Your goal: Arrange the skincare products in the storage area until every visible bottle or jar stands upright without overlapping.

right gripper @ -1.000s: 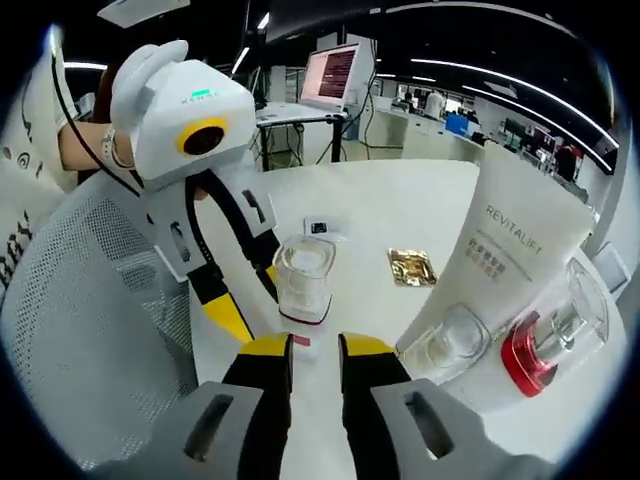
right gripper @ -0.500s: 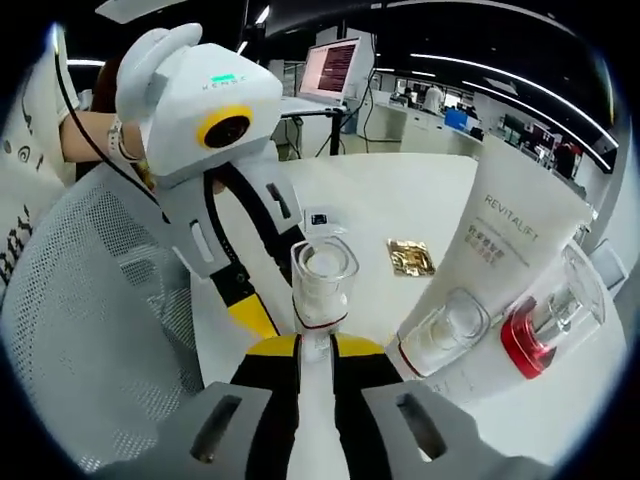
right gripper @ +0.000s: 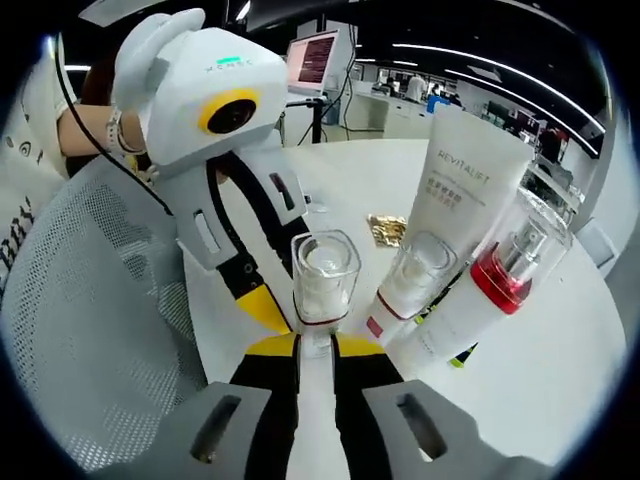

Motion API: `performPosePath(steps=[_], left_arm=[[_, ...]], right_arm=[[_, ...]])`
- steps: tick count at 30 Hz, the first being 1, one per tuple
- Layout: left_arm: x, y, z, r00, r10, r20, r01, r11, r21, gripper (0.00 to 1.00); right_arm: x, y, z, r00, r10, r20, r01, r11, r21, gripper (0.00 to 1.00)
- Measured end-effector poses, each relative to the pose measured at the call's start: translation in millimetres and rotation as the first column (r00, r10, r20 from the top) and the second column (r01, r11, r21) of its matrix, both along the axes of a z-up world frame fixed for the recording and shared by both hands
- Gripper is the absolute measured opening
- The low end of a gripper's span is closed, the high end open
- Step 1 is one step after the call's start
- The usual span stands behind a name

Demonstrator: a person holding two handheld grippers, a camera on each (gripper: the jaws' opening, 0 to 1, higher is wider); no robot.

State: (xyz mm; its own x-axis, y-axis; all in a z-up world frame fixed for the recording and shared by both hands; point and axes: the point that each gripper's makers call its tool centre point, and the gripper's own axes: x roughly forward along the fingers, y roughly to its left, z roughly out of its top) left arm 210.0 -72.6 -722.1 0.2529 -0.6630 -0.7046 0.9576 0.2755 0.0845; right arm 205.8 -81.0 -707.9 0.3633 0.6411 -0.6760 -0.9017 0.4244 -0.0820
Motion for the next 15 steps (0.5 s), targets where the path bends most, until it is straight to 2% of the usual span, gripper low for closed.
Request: performPosePath(steps=[3, 15], left_arm=[[1.2, -7, -0.2, 0.999, -0.023, 0.024, 0.023, 1.0, -0.002, 0.13], [5.1, -29, 1.3, 0.999, -0.039, 0.014, 0.039, 0.999, -0.021, 0.1]], right_arm=[[1, -7, 0.7, 1.0, -0.016, 0.005, 0.016, 1.0, -0.004, 0.12], [6, -31, -0.5, 0.996, -0.086, 0.01, 0.086, 0.996, -0.007, 0.13]])
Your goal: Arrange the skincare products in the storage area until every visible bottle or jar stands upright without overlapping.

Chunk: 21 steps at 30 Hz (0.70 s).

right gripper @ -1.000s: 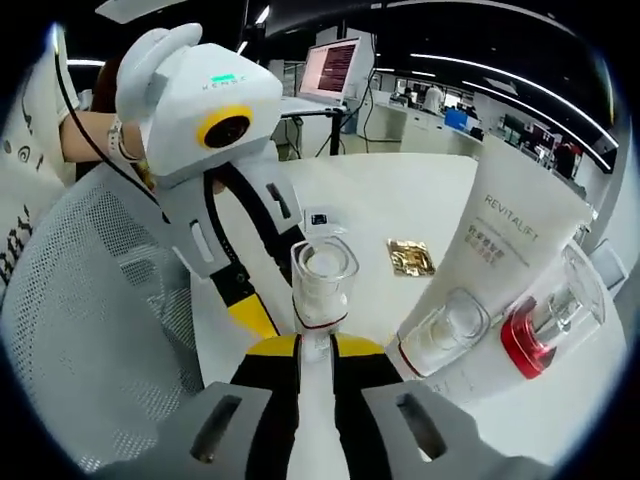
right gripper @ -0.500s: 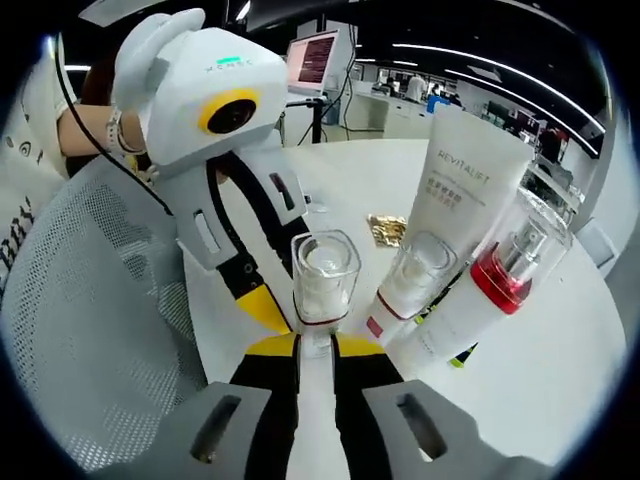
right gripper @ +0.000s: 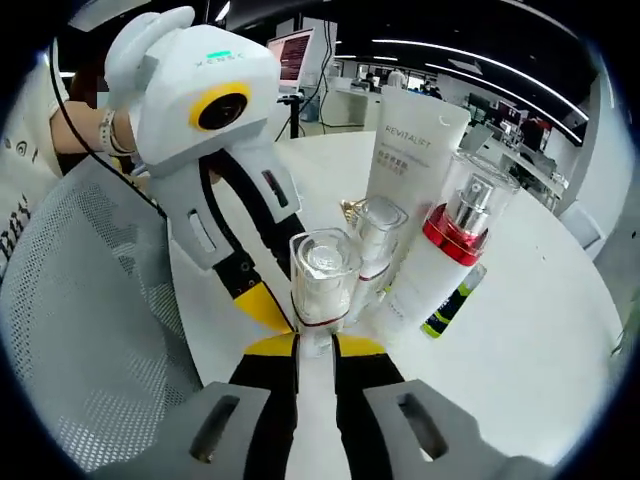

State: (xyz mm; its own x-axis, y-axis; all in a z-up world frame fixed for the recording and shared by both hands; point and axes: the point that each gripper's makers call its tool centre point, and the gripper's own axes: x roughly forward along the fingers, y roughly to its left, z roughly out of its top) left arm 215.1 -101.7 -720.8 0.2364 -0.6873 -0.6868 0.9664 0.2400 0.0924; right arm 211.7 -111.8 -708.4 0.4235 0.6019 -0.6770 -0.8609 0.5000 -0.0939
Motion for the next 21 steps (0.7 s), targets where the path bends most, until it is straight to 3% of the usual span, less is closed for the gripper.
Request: performPosePath(steps=[21], left_arm=[[4.8, -14, -1.8, 1.0, 0.026, -0.007, -0.026, 1.0, 0.0, 0.04]], right_arm=[[11, -15, -4.0, 0.998, -0.058, 0.01, 0.058, 0.998, -0.011, 0.13]])
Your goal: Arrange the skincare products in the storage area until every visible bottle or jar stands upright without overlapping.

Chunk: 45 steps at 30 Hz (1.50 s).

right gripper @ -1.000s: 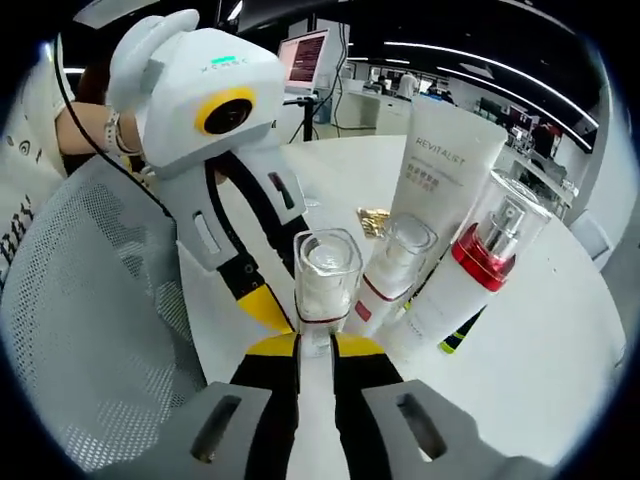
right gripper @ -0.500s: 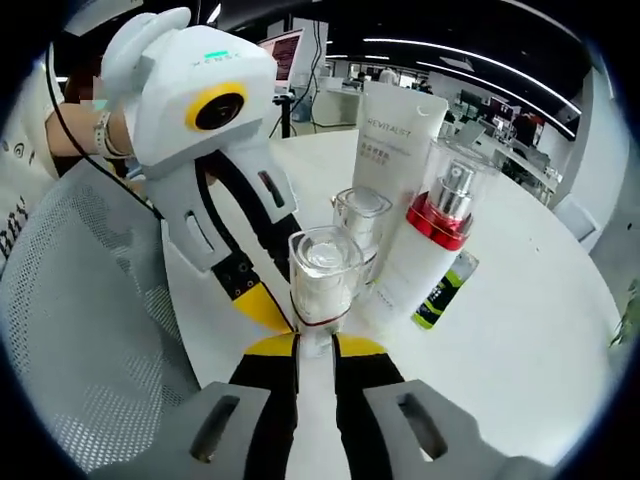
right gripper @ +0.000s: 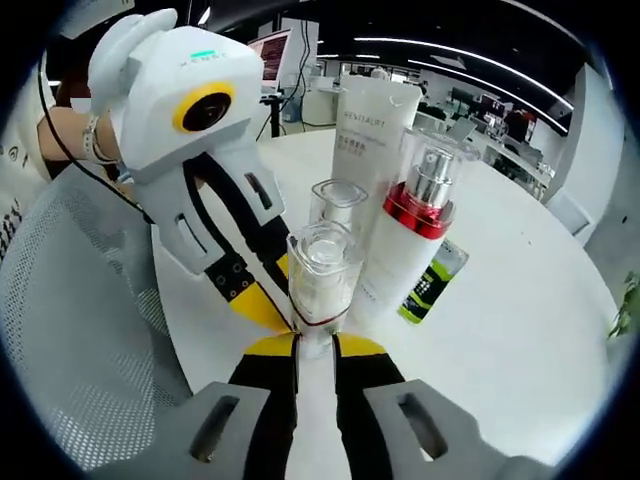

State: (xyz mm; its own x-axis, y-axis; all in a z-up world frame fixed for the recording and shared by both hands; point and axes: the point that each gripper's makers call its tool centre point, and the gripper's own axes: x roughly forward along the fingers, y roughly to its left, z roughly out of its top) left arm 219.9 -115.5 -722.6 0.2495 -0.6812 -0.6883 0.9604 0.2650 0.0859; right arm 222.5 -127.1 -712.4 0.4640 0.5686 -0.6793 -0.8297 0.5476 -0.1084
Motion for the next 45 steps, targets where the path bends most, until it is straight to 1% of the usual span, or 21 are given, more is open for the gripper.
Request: performPosePath(steps=[3, 9, 15, 20, 22, 23, 24, 26, 29, 32, 33, 35, 36, 38, 40, 43, 45], left_arm=[[1.1, 1, 0.2, 1.0, 0.009, -0.001, -0.009, 1.0, 0.0, 0.03], [7.8, 0, 1.6, 0.999, 0.042, 0.016, -0.042, 0.999, -0.011, 0.03], [10.4, 0, 2.7, 0.998, 0.064, 0.017, -0.063, 0.998, -0.03, 0.03], [10.0, -1, 0.5, 0.998, 0.059, 0.006, -0.059, 0.998, -0.032, 0.04], [6.5, -2, 2.1, 0.999, 0.049, 0.008, -0.049, 0.998, -0.034, 0.04], [3.7, -2, 2.7, 0.999, 0.041, 0.001, -0.041, 0.998, -0.037, 0.03], [-0.6, 0, 3.5, 0.999, 0.033, -0.011, -0.033, 0.999, -0.041, 0.03], [-2.7, 3, 2.4, 1.0, 0.03, -0.007, -0.031, 0.999, -0.035, 0.03], [-1.5, 11, -0.8, 0.999, 0.041, -0.006, -0.041, 0.999, -0.019, 0.03], [6.2, 21, -0.2, 0.996, 0.087, -0.011, -0.087, 0.996, -0.027, 0.03], [6.5, 21, 0.2, 0.996, 0.092, -0.01, -0.092, 0.995, -0.028, 0.03], [6.9, 19, 2.1, 0.995, 0.097, -0.023, -0.098, 0.994, -0.045, 0.03], [4.5, 15, 4.3, 0.996, 0.086, -0.029, -0.087, 0.994, -0.058, 0.03], [2.5, 5, 11.6, 0.998, 0.067, -0.001, -0.067, 0.994, -0.089, 0.04], [0.1, -2, 15.7, 0.998, 0.063, 0.01, -0.062, 0.993, -0.104, 0.04], [1.2, -5, 10.9, 0.998, 0.045, 0.041, -0.041, 0.996, -0.079, 0.04], [0.9, -6, 9.3, 0.998, 0.041, 0.037, -0.038, 0.996, -0.075, 0.04]], right_arm=[[2, 0, 0.2, 1.0, -0.004, -0.002, 0.004, 1.0, 0.007, 0.13], [6, -1, -1.2, 1.0, -0.021, -0.001, 0.021, 1.0, 0.003, 0.13], [11, 0, -1.8, 0.999, -0.038, -0.005, 0.038, 0.999, 0.013, 0.13], [14, -1, -3.7, 0.999, -0.049, -0.014, 0.049, 0.999, 0.008, 0.13], [14, -1, -4.1, 0.998, -0.054, -0.018, 0.054, 0.998, 0.009, 0.13], [14, -1, -4.1, 0.998, -0.054, -0.019, 0.054, 0.998, 0.012, 0.13], [13, 0, -4.5, 0.998, -0.056, -0.025, 0.056, 0.998, 0.017, 0.13], [12, 1, -4.7, 0.998, -0.054, -0.027, 0.055, 0.998, 0.021, 0.13], [12, 2, -5.8, 0.998, -0.055, -0.032, 0.055, 0.998, 0.018, 0.13], [12, 2, -6.0, 0.997, -0.062, -0.038, 0.062, 0.998, 0.025, 0.13], [11, 2, -6.1, 0.997, -0.062, -0.039, 0.063, 0.998, 0.026, 0.13], [11, 2, -6.7, 0.997, -0.059, -0.04, 0.06, 0.998, 0.02, 0.13], [11, 2, -7.1, 0.997, -0.06, -0.04, 0.061, 0.998, 0.018, 0.13], [10, 2, -6.8, 0.997, -0.061, -0.042, 0.062, 0.998, 0.02, 0.13], [10, 1, -6.7, 0.997, -0.064, -0.044, 0.065, 0.998, 0.022, 0.13], [11, -2, -6.4, 0.997, -0.07, -0.04, 0.071, 0.997, 0.013, 0.13], [10, -3, -5.8, 0.996, -0.08, -0.044, 0.081, 0.996, 0.024, 0.13]])
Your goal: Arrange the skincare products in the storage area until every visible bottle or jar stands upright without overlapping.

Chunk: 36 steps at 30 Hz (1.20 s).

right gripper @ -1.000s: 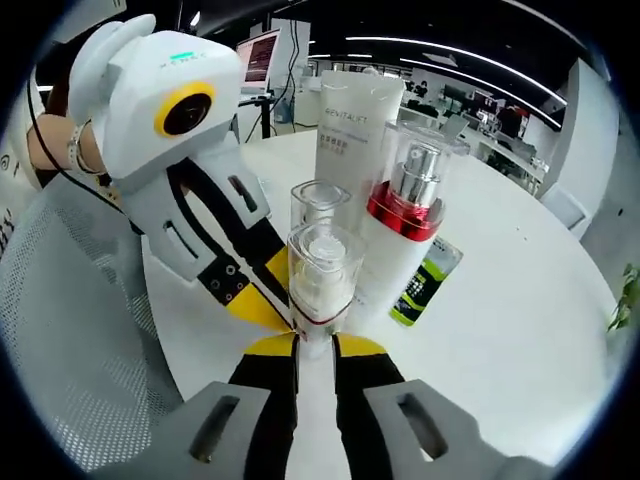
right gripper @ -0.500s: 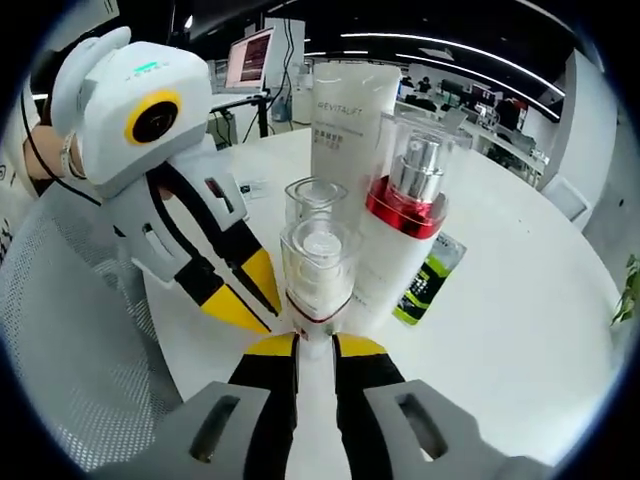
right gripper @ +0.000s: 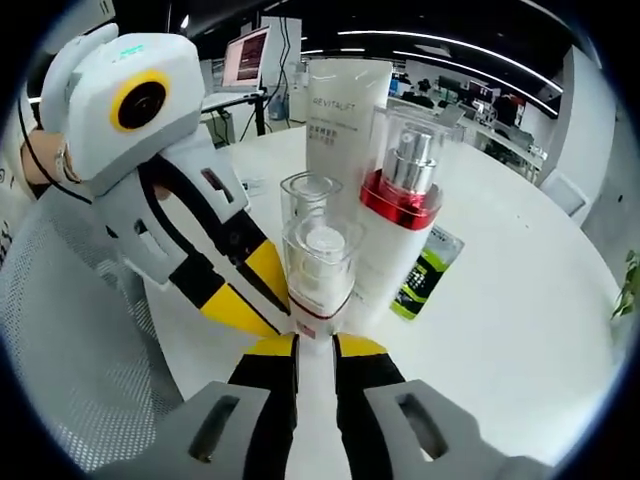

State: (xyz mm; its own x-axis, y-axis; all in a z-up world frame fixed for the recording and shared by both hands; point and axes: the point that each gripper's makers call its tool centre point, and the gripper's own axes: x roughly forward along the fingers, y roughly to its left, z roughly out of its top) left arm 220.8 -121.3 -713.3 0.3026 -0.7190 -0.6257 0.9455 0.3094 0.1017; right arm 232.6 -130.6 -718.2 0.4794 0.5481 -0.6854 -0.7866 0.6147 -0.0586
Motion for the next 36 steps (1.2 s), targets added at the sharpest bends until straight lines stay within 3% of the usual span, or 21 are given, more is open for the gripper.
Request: performPosePath(steps=[7, 14, 20, 29, 36], left_arm=[[8.2, 1, 0.9, 1.0, 0.024, 0.005, -0.024, 1.0, 0.003, 0.07], [3.9, 3, 2.5, 1.0, 0.019, -0.002, -0.019, 1.0, 0.001, 0.05], [-0.6, 18, -1.9, 0.998, 0.041, -0.037, -0.04, 0.999, 0.021, 0.05], [16.6, 47, -10.2, 0.988, 0.145, -0.045, -0.141, 0.987, 0.07, 0.07], [25.5, 43, -3.4, 0.986, 0.162, -0.029, -0.16, 0.986, 0.042, 0.09]], right_arm=[[2, 1, -2.1, 1.0, -0.012, -0.006, 0.012, 1.0, 0.0, 0.14], [6, 4, -1.0, 1.0, -0.019, -0.011, 0.019, 1.0, 0.008, 0.13], [7, 4, 0.0, 1.0, -0.023, -0.009, 0.023, 1.0, 0.006, 0.13], [6, 5, -3.2, 0.999, -0.029, -0.03, 0.029, 1.0, 0.003, 0.13], [10, 6, -3.2, 0.999, -0.039, -0.031, 0.039, 0.999, 0.004, 0.14]])
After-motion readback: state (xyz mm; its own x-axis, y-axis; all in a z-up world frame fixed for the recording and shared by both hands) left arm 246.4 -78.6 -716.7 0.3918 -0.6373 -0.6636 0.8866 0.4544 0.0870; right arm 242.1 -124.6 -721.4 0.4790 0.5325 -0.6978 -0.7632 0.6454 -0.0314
